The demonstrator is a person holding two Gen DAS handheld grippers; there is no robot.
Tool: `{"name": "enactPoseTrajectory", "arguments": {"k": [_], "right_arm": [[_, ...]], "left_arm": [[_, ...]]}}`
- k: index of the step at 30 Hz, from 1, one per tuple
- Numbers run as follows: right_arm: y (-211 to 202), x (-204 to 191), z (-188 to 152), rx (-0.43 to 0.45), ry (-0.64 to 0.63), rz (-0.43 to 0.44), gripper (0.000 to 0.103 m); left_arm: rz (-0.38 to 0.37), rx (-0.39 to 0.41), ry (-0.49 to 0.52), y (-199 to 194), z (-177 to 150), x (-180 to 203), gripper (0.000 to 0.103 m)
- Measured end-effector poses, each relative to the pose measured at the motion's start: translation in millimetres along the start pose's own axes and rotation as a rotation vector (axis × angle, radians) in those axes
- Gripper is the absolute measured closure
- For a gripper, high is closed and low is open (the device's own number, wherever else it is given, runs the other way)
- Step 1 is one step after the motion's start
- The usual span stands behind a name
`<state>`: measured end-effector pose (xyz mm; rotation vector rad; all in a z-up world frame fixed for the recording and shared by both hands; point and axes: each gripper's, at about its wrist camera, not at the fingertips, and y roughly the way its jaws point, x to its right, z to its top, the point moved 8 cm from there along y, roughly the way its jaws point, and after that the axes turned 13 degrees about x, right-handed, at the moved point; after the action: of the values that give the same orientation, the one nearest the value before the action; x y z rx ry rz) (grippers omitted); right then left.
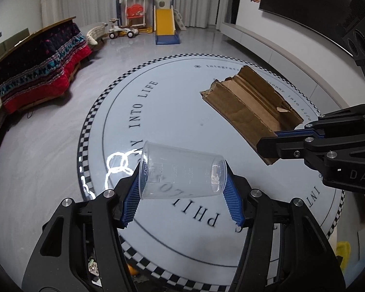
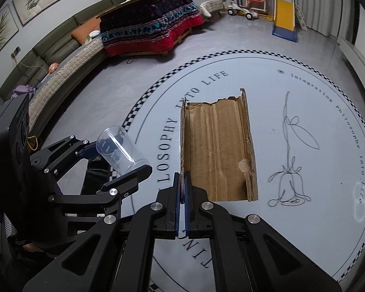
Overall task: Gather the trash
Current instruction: 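Carry the cup and cardboard over the bin and release both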
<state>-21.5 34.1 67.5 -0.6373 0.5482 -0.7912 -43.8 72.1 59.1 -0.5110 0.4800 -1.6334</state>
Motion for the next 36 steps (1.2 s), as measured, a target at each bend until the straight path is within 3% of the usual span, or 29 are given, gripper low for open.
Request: {"name": "enactPoseTrajectory", "arguments": {"k": [18,32,33,34,35,36], "right_arm": [[37.9,-156.6,-36.8,-0.074,-0.186,0.179,0.100],[107.4,-257.6,-86.1,-0.243,-0.257,0.262,0.098],[115.8,-260.5,-89.4,-0.267,-0.256,0.246,0.085],[121.0,-260.8,-89.8,-0.269,-0.251,0.228,0.072],[123.7,-261.0,-88.4,-0.257,-0.249,0.211,0.049],[124.1,-262.7,-87.4,-0.243,-0.249,0.206,0.046]], "left_arm": [[0.194,0.020,-0.155,-81.7,-90.2,-121.0,0.045],[0.333,-0.105,-0.366,-111.4,-204.5,-206.6,0.041],[0.349,-0.140,-0.375,-109.8,-214.6,-212.6,0.034],[0.383,-0.163,-0.377,-110.2,-221.4,-216.9,0.009],[0.421,-0.167,-0.375,-112.0,-226.0,-222.5,0.006],[0.440,-0.166,-0.378,-113.7,-229.4,-227.0,0.006]]}}
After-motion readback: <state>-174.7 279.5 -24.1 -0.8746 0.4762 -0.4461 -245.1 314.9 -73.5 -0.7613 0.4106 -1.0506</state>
